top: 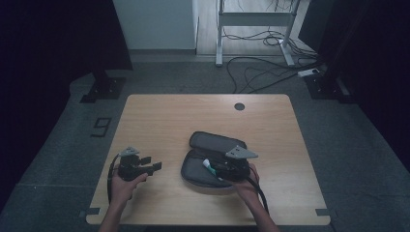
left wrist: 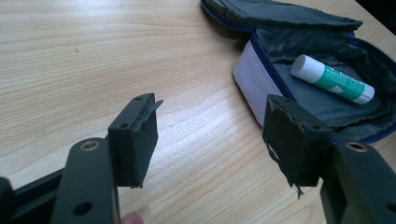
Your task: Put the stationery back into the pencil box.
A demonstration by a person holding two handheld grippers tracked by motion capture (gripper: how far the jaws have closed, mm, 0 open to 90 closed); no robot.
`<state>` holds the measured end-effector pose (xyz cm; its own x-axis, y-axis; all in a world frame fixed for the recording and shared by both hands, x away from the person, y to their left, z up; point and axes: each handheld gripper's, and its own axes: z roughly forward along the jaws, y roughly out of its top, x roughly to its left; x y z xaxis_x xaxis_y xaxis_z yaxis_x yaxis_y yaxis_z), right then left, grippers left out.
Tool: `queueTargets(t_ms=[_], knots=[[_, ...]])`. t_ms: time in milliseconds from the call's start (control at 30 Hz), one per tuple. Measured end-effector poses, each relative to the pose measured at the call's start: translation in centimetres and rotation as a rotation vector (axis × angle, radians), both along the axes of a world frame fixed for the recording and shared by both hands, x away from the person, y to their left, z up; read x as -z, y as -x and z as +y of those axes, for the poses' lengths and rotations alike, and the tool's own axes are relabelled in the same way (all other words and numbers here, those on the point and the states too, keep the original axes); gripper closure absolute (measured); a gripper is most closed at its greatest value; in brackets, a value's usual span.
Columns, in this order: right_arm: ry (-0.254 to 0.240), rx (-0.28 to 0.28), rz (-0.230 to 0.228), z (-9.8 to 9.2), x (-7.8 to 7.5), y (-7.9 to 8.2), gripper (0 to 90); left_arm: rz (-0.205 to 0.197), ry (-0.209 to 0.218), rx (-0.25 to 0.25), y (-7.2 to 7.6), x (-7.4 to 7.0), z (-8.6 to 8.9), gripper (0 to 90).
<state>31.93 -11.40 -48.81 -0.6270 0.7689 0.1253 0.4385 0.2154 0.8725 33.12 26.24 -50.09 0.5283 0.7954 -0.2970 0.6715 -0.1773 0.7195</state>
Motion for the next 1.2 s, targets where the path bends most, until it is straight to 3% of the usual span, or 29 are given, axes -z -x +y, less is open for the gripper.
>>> queueTargets(t_ms=[267, 500, 700, 733, 800, 1000, 1200], knots=[[-0.003, 0.086, -0.028, -4.7, 0.0, 0.9, 39.2, 0.011, -0.013, 0.008, -0.2, 0.3, -0.5, 35.7], [0.018, 0.133, -0.035, -6.7, 0.2, 1.6, 39.0, 0.021, -0.02, 0.027, -0.6, 0.6, -1.1, 35.6], [0.048, 0.185, -0.024, -8.6, 1.2, 1.9, 39.4, 0.021, -0.018, 0.026, -0.8, 0.6, -1.0, 35.6], [0.074, 0.205, -0.025, -9.2, 1.7, 1.9, 39.4, 0.022, -0.016, 0.027, -0.8, 0.7, -1.0, 35.6], [0.069, 0.215, -0.014, -9.9, 2.1, 1.7, 39.6, 0.023, -0.019, 0.028, -0.9, 0.7, -1.1, 35.6], [0.055, 0.238, 0.022, -11.1, 2.9, 1.1, 39.7, 0.024, -0.026, 0.029, -0.9, 0.7, -1.1, 35.5], [0.05, 0.232, 0.019, -11.2, 2.9, 1.1, 39.9, 0.021, -0.02, 0.02, -0.9, 0.7, -0.9, 35.4]])
